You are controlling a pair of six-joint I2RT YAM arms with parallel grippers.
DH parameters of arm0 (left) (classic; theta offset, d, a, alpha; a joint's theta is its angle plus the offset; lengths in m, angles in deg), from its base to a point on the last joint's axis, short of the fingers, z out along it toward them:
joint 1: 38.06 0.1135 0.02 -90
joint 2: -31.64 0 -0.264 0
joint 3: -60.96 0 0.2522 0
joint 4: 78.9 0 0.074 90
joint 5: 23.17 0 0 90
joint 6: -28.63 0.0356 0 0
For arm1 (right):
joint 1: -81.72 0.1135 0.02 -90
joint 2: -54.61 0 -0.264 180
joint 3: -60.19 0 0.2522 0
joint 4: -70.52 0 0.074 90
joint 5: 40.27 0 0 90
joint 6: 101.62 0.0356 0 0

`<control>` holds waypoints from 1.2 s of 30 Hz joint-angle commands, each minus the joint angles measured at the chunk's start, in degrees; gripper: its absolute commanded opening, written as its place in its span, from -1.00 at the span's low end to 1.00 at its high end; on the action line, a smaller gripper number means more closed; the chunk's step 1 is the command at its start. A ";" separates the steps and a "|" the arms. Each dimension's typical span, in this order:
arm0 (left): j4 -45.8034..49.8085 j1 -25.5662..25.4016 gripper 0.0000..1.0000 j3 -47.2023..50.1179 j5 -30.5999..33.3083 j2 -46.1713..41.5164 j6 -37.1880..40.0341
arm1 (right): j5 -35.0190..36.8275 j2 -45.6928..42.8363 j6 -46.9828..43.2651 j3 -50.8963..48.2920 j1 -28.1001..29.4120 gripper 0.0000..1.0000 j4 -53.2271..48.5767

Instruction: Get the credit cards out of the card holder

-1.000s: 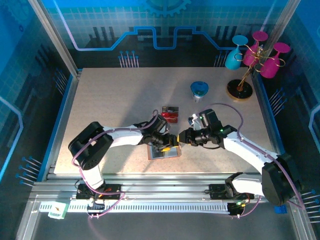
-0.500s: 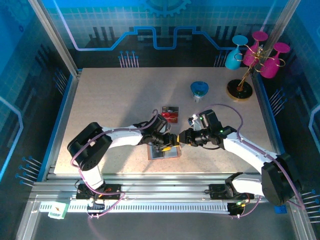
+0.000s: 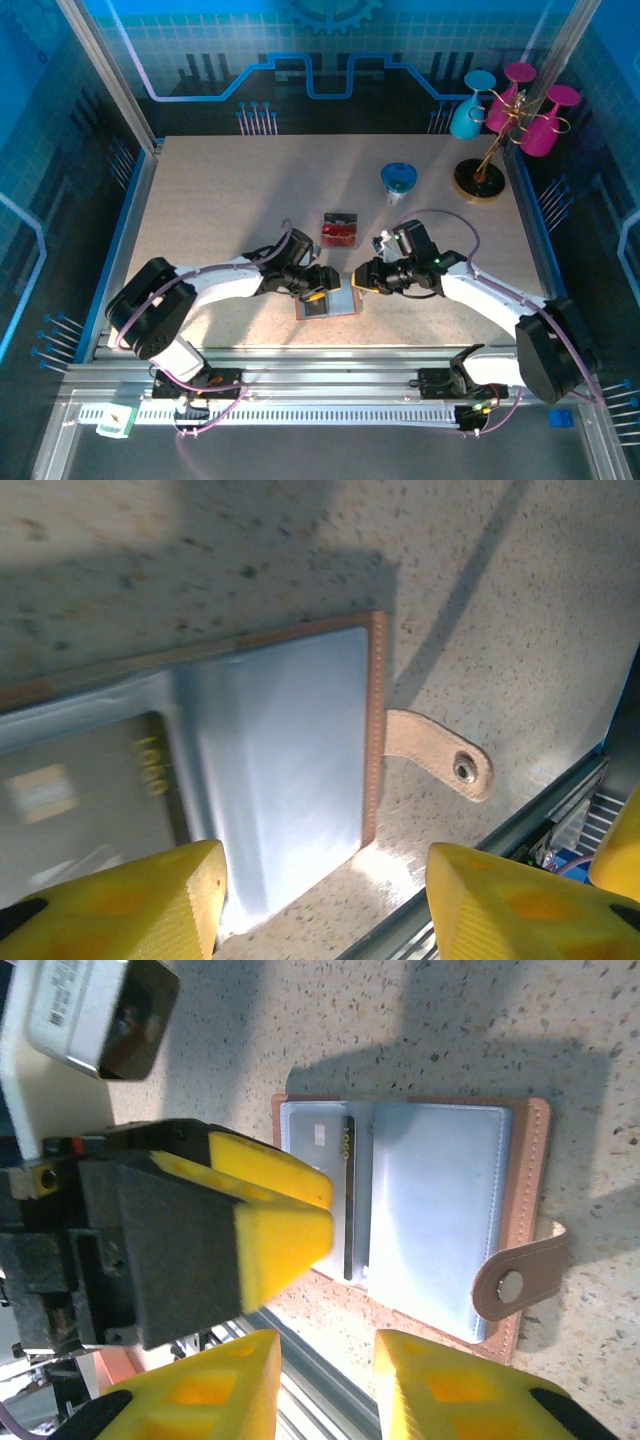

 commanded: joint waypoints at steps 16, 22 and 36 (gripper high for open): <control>1.73 4.52 -0.07 12.81 3.39 -15.73 -1.66 | -0.40 14.72 1.98 8.59 9.41 -0.42 5.41; 0.24 4.62 -0.35 14.19 2.76 -15.74 -2.40 | -0.91 18.88 2.24 10.58 11.00 -0.43 6.34; -5.56 4.69 -0.63 14.88 1.07 -10.02 -4.61 | -0.56 25.60 1.42 14.40 12.73 -0.44 6.19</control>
